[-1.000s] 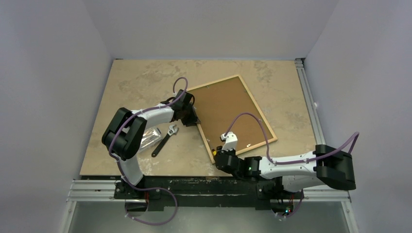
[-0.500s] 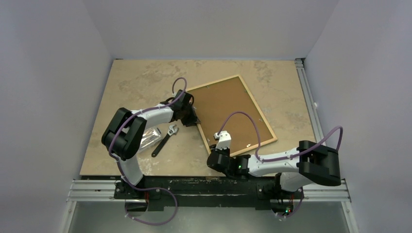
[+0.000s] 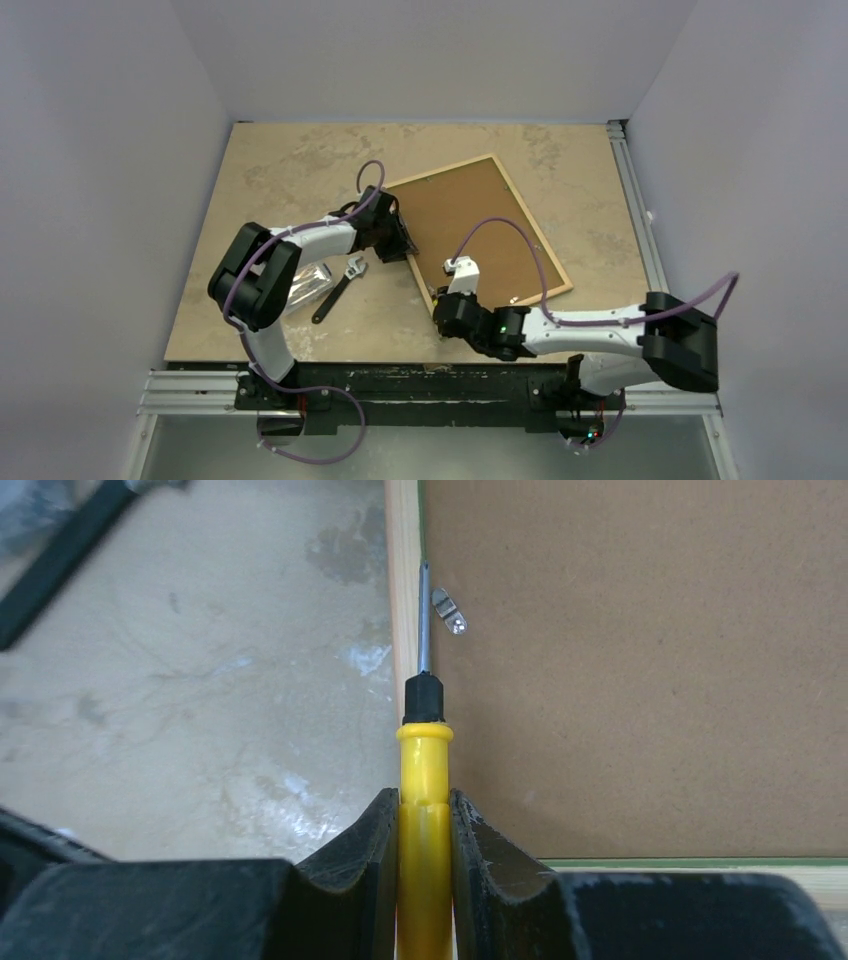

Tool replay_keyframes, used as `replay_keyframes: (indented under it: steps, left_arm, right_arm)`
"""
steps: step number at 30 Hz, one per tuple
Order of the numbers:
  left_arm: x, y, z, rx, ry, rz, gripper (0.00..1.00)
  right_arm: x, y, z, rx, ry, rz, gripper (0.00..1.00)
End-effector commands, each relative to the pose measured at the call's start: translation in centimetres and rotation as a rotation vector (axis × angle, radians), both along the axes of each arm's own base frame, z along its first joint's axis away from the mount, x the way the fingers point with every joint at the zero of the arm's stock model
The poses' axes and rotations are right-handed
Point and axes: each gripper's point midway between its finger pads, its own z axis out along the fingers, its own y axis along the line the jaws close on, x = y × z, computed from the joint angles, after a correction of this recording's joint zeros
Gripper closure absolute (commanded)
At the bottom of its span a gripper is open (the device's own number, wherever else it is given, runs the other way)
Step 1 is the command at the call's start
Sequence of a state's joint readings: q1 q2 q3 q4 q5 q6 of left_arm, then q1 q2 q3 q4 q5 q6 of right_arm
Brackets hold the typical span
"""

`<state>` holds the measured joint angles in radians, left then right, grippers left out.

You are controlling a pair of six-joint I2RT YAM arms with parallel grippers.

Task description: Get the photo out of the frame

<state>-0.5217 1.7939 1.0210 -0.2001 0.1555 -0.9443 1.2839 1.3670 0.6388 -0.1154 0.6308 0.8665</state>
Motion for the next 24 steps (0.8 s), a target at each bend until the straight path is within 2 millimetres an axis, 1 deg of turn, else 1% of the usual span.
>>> replay_keyframes:
  steps: [1, 3, 5, 9, 11, 15, 19, 22, 24]
  left_arm:
    - [-2.0, 0.1, -1.2, 0.018, 0.059, -0.082, 0.58]
    - [-1.3, 0.1, -0.3, 0.014, 0.026, -0.092, 0.52]
    - [-0.6, 0.1, 0.5, 0.013, 0.0, -0.102, 0.47]
    - [0.5, 0.6, 1.3, -0.004, -0.016, -0.103, 0.39]
    - [1.3, 1.3, 1.5, -0.02, -0.017, -0.081, 0.39]
    - [3.3, 3.2, 2.0, -0.044, -0.037, -0.032, 0.34]
    - [5.2, 3.9, 2.5, -0.068, -0.061, -0.026, 0.32]
    - [6.7, 4.3, 2.8, -0.079, -0.079, -0.017, 0.3]
    - [7.6, 4.8, 2.9, -0.074, -0.088, -0.003, 0.29]
  right_arm:
    - [-0.4, -0.2, 2.8, 0.094, 0.031, 0.122, 1.0]
    - [-0.9, -0.3, 3.6, 0.117, 0.044, 0.173, 1.0]
    - [-1.3, -0.2, 3.9, 0.129, 0.067, 0.205, 1.0]
    - [-1.5, -0.2, 3.2, 0.121, 0.111, 0.214, 1.0]
    - [-1.5, -0.3, 2.5, 0.108, 0.125, 0.211, 1.0]
    - [-1.7, -0.3, 1.3, 0.106, 0.148, 0.2, 1.0]
    - [-1.8, -1.0, 0.5, 0.092, 0.158, 0.18, 1.0]
    - [-1.8, -1.5, 0.8, 0.091, 0.151, 0.169, 1.0]
    - [-1.8, -1.7, 1.4, 0.103, 0.14, 0.17, 1.0]
